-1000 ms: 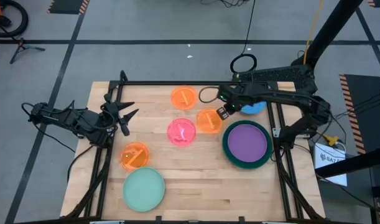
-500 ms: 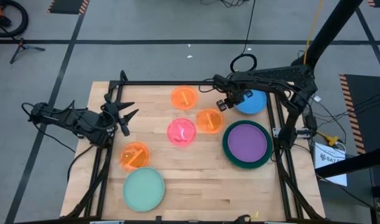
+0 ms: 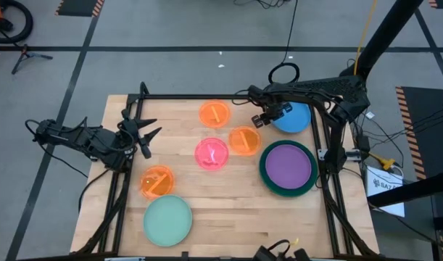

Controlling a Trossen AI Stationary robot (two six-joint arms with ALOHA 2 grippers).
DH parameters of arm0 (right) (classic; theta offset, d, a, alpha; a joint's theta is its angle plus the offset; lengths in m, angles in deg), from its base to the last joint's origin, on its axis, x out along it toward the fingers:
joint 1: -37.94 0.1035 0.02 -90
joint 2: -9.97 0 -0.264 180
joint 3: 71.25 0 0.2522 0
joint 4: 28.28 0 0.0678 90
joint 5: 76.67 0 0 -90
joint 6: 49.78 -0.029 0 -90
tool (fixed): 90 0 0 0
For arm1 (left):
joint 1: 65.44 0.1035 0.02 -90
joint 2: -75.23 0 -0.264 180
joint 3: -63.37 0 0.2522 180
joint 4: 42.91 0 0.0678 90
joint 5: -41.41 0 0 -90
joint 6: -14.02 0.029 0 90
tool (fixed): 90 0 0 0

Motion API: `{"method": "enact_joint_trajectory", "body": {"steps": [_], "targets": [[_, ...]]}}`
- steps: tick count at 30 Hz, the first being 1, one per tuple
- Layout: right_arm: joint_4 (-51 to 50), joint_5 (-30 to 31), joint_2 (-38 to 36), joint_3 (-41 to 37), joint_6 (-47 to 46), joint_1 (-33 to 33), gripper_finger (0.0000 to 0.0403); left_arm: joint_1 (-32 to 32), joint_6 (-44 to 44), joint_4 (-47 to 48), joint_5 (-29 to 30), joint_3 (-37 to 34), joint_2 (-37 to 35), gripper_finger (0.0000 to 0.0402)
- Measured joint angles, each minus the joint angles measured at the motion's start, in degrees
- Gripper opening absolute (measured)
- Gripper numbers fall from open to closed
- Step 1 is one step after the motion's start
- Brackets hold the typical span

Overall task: Stack plastic plates
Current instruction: Stack the blue plate on top of the purple plate

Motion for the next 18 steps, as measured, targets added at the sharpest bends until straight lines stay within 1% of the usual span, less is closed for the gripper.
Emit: {"method": "enact_joint_trajectory", "body": {"steps": [3,7,9,13,18], "targets": [[1.34,0.25,1.09,0.0,0.67,-0.46,0.0131,0.0,0.0,0.02,-0.02,-0.01,0.0,0.017],[1.88,4.14,1.88,0.0,1.17,-0.55,0.0124,0.0,0.0,0.02,0.0,0.0,-0.02,0.017],[1.88,5.1,1.94,0.0,1.14,-0.55,0.0115,0.02,0.01,0.04,-0.02,-0.01,0.0,0.017],[2.06,5.76,1.92,0.0,1.15,-0.55,0.0081,0.07,0.62,0.0,0.02,-0.01,-0.01,0.017],[2.03,5.62,1.92,0.0,1.31,-0.55,0.0019,0.07,0.68,0.0,0.04,-0.01,0.0,0.017]]}}
